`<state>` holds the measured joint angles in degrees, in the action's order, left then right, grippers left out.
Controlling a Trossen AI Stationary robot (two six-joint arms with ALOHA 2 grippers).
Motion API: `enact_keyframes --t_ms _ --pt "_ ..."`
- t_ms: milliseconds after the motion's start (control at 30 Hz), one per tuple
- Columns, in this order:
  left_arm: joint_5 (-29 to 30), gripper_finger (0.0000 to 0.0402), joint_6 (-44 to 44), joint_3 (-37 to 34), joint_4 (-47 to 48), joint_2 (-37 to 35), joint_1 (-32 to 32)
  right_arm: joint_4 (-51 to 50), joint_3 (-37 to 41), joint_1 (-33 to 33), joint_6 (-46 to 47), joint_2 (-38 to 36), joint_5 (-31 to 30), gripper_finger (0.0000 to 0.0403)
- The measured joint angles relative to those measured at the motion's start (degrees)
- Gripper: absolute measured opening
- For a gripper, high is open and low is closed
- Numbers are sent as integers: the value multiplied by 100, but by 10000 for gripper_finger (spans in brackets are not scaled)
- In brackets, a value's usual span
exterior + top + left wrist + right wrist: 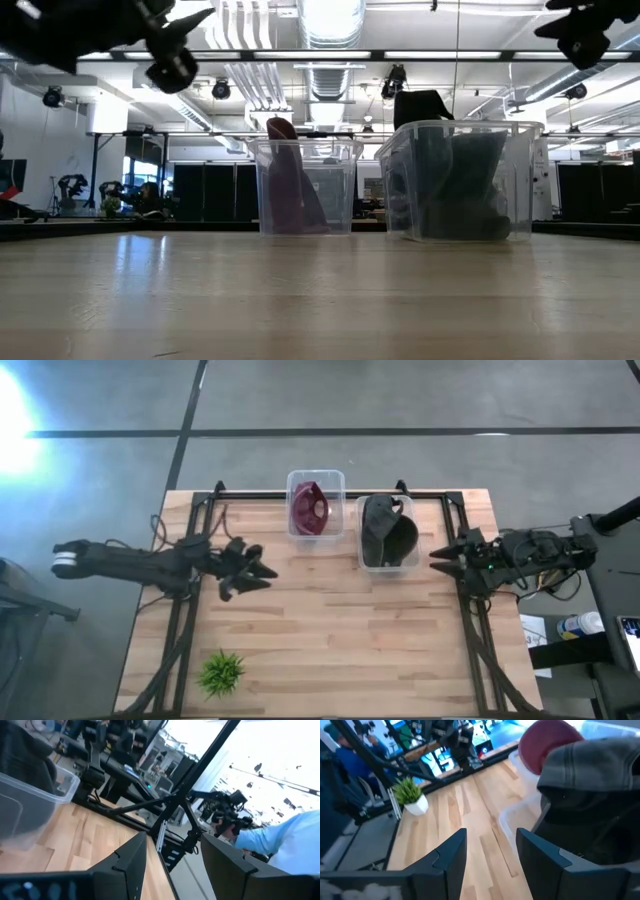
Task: Pick & Place hat
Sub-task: Return to Home Position
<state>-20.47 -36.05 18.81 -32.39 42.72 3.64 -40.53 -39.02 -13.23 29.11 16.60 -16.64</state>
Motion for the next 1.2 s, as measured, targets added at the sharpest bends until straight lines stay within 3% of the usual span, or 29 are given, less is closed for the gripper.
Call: enact_keyframes --t_ms 200,400,600,800,1100,1200 --pt "92 181 -25 -661 -6 -1035 0 17 341 0 -18 26 5 166" --pt "92 181 435 -863 -17 -1714 0 21 622 0 -21 113 15 166" --pt "187 181 786 -876 -13 -1906 0 12 891 0 -22 124 17 166" --pt "201 181 500 -876 49 -1899 0 12 1144 0 -21 124 15 166" --pt "203 181 3202 -878 1291 -2010 -84 19 1232 0 -21 155 15 166" --pt "418 181 3466 -944 1550 -2287 -85 19 1232 0 -21 153 11 166"
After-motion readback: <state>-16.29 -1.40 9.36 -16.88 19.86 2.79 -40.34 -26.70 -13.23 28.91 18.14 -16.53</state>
